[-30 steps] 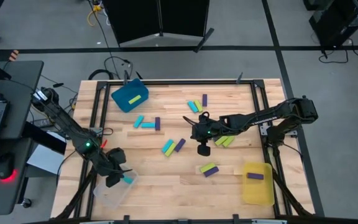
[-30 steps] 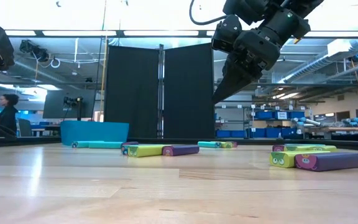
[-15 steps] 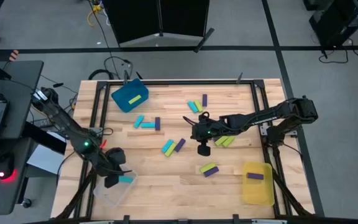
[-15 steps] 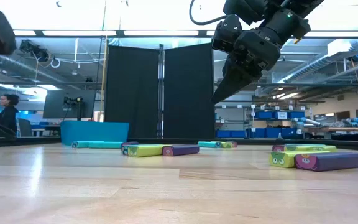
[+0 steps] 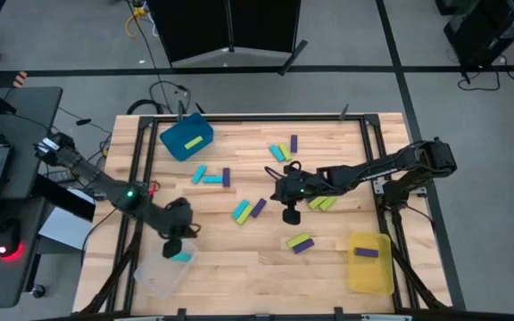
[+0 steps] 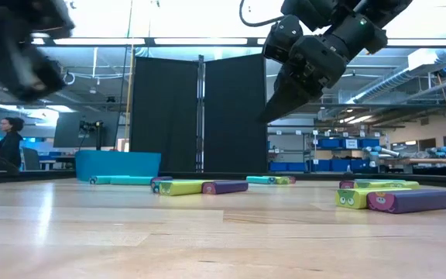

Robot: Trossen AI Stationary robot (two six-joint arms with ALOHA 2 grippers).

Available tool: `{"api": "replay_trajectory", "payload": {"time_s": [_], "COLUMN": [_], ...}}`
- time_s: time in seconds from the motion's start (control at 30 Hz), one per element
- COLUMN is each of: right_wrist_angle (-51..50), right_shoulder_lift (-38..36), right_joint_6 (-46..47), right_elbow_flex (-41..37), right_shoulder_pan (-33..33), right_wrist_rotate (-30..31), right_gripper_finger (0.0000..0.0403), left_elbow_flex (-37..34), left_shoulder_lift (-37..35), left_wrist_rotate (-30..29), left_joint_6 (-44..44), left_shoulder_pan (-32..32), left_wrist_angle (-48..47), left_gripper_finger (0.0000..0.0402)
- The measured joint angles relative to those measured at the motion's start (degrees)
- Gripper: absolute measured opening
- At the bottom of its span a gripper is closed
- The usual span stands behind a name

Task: Sort blocks
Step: Put the violet block into the yellow bin

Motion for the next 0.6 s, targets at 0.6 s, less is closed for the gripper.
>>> {"api": "replay_trajectory", "payload": {"time_s": [0.6], "right_wrist_angle": [10.95], "right_shoulder_lift": [-0.36], "right_joint_6": [6.26], "right_elbow_flex": [-6.65], "right_shoulder_pan": [1.18], "right_wrist_rotate": [3.92], "right_gripper_finger": [0.0008], "left_elbow_flex": [-0.02], "left_shoulder_lift": [7.46], "left_wrist_rotate": [1.44], "left_joint_6": [14.29], "left_shoulder_pan": [21.44], "left_wrist_angle": [11.23], "left_gripper_finger": [0.0001]}}
